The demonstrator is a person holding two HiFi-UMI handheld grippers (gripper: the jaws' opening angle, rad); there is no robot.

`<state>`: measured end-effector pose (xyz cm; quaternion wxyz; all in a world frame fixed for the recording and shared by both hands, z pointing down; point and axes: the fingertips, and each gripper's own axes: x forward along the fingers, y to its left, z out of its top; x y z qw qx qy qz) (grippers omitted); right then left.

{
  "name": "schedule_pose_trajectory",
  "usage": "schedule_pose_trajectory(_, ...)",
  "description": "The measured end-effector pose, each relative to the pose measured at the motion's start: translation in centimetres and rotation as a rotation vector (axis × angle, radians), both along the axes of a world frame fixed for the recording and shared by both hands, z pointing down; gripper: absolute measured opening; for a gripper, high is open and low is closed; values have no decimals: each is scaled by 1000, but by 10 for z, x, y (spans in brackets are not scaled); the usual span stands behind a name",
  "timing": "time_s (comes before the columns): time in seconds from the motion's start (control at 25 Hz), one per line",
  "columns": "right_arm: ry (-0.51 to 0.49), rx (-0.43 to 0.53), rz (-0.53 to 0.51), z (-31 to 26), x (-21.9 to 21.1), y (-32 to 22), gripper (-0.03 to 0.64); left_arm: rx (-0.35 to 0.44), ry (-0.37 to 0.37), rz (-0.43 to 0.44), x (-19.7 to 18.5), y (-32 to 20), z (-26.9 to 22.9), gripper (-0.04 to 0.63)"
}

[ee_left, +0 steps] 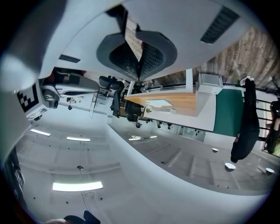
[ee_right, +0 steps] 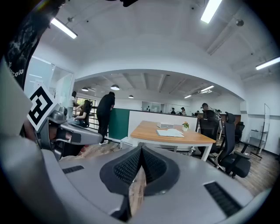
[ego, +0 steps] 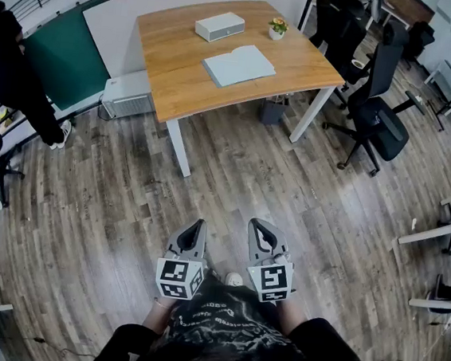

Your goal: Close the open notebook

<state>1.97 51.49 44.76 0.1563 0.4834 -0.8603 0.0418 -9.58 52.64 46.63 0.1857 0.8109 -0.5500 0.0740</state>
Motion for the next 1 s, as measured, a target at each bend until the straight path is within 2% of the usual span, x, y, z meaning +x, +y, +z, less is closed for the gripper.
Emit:
schedule_pose_trajectory(0.4, -2, -17, 21, 2, 5, 5, 5, -3, -6, 27, 5, 6, 0, 21)
schedule_pose_trajectory(0.6, -49, -25, 70, 5, 13, 4, 9, 2, 3, 45, 6, 10, 1, 25)
schedule_pose_trajectory(0.64, -48, -27, 68, 5, 12, 3, 24, 0, 6, 52, 6, 9, 2, 25)
schedule_pose_trajectory(0.68, -49, -31, 56, 6, 10, 2, 87, -1, 9, 59, 6, 9, 2, 32)
schedule_pose_trajectory(0.72, -53, -36, 43, 6, 7, 1, 182, -1, 12, 70, 6, 8, 2, 54)
schedule_pose_trajectory(0.76, -60, -39, 34, 5, 3, 0, 237, 0, 16, 83, 6, 7, 2, 114)
schedule_pose_trajectory(0.88, -64, -37, 42, 4, -3, -6, 305, 8, 19, 134, 6, 3, 2, 282)
schedule_pose_trajectory(1.0, -63, -33, 59, 4, -11, -12, 348, 13, 5, 177, 1, -4, 3, 331)
